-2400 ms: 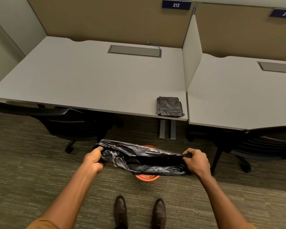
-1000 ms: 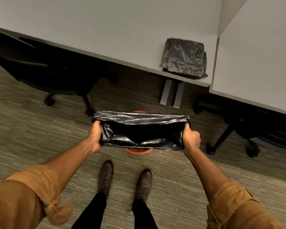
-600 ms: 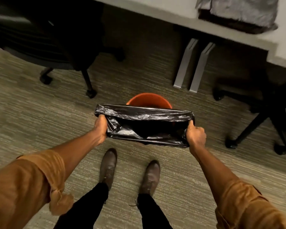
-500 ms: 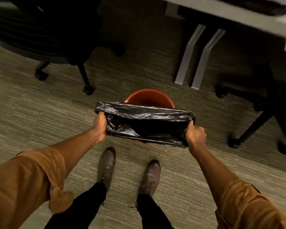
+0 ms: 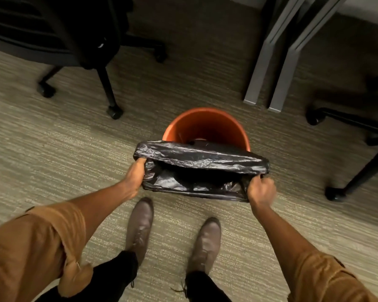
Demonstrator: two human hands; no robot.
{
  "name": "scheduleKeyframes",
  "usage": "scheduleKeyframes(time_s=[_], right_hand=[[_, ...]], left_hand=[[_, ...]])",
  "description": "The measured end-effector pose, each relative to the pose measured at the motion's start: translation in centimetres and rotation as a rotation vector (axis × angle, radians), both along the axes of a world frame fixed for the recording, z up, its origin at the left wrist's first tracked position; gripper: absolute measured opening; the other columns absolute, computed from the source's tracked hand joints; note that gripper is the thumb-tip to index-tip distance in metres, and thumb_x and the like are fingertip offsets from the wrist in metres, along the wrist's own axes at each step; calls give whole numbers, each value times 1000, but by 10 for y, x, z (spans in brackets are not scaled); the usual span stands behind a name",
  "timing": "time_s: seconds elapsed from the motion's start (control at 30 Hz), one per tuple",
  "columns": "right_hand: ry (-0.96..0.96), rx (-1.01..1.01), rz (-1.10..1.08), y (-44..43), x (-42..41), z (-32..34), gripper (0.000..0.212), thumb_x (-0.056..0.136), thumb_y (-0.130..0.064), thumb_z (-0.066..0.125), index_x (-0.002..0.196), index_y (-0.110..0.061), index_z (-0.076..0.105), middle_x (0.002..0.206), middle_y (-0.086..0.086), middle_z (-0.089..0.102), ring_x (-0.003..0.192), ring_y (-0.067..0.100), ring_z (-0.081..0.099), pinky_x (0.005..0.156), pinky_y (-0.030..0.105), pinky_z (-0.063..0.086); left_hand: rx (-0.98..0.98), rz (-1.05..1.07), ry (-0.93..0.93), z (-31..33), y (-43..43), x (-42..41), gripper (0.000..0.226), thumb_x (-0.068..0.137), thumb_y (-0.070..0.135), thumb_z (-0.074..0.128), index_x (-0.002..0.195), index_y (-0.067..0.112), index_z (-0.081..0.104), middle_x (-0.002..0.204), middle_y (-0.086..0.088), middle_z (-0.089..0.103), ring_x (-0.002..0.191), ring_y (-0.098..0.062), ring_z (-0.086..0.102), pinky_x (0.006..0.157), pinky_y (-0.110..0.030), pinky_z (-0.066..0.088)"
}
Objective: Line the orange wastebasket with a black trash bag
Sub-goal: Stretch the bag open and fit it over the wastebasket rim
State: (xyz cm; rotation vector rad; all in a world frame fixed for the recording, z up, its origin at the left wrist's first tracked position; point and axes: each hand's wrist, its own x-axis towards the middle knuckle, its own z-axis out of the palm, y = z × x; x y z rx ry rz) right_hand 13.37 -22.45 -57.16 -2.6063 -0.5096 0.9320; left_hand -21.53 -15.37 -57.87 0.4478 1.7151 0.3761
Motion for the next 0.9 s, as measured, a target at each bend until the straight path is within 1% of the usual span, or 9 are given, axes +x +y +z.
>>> scheduleKeyframes(time_s=[0.13, 0.2, 0.27, 0.33, 0.4, 0.47, 0.6, 0.73, 0.9], right_hand=[[5, 15, 121, -22, -7, -31, 52, 100, -31, 52, 91, 18, 67, 94, 33, 69, 86, 40, 63, 74, 46, 44], [-21, -28, 119, -25, -2, -45, 33, 101, -9, 59, 79, 15, 66, 84, 29, 67, 78, 36, 60, 69, 48, 48], [-63, -42, 100, -26, 4, -56, 34, 96, 4, 60, 63, 6, 59, 73, 23, 62, 71, 30, 55, 63, 44, 43], [-79, -73, 95, -27, 8, -63, 27, 97, 3, 61, 70, 7, 63, 75, 23, 61, 72, 32, 57, 64, 42, 41], [-93, -85, 91, -27, 11, -70, 27, 100, -2, 61, 85, 18, 69, 85, 34, 68, 79, 42, 64, 69, 44, 41], [-111, -82, 82, -22, 15, -75, 34, 102, -7, 59, 89, 23, 70, 93, 43, 71, 81, 49, 67, 70, 45, 41], [-134, -103, 174, -5, 28, -79, 39, 106, -16, 57, 94, 20, 70, 104, 45, 72, 94, 56, 70, 74, 49, 48], [-182, -76, 267, 19, 36, -79, 42, 108, -21, 54, 100, 18, 67, 112, 46, 69, 105, 59, 67, 85, 56, 53], [-62, -12, 292, 50, 47, -73, 41, 109, -25, 48, 120, 10, 67, 121, 39, 70, 110, 54, 68, 89, 53, 52]], left_hand=[[80, -186, 167, -15, -9, 2, 43, 94, 59, 48, 103, 30, 78, 108, 3, 82, 101, -20, 74, 91, -38, 56], [105, -162, 211, -25, -8, 0, 51, 88, 60, 46, 113, 26, 76, 116, -3, 78, 109, -26, 72, 93, -39, 56], [127, -154, 245, -35, -3, 0, 44, 95, 49, 49, 114, 20, 76, 119, -7, 77, 114, -30, 72, 91, -38, 56], [153, -216, 292, -43, 2, 0, 42, 98, 42, 49, 111, 14, 78, 114, -10, 76, 111, -30, 71, 89, -39, 55], [171, -231, 336, -52, 9, 1, 57, 93, 41, 44, 115, 1, 78, 117, -19, 76, 110, -34, 70, 95, -46, 57], [192, -220, 374, -63, 17, 3, 49, 101, 30, 46, 118, -5, 77, 124, -27, 77, 113, -40, 70, 97, -49, 56], [196, -243, 438, -76, 39, 12, 38, 108, 14, 46, 120, -7, 76, 129, -33, 74, 120, -46, 69, 90, -42, 48], [169, -271, 418, -79, 65, 20, 42, 113, 16, 44, 124, -14, 71, 131, -38, 71, 123, -50, 68, 98, -50, 52], [144, -262, 329, -73, 93, 24, 40, 110, 30, 56, 119, -5, 75, 120, -25, 79, 113, -40, 75, 94, -48, 62]])
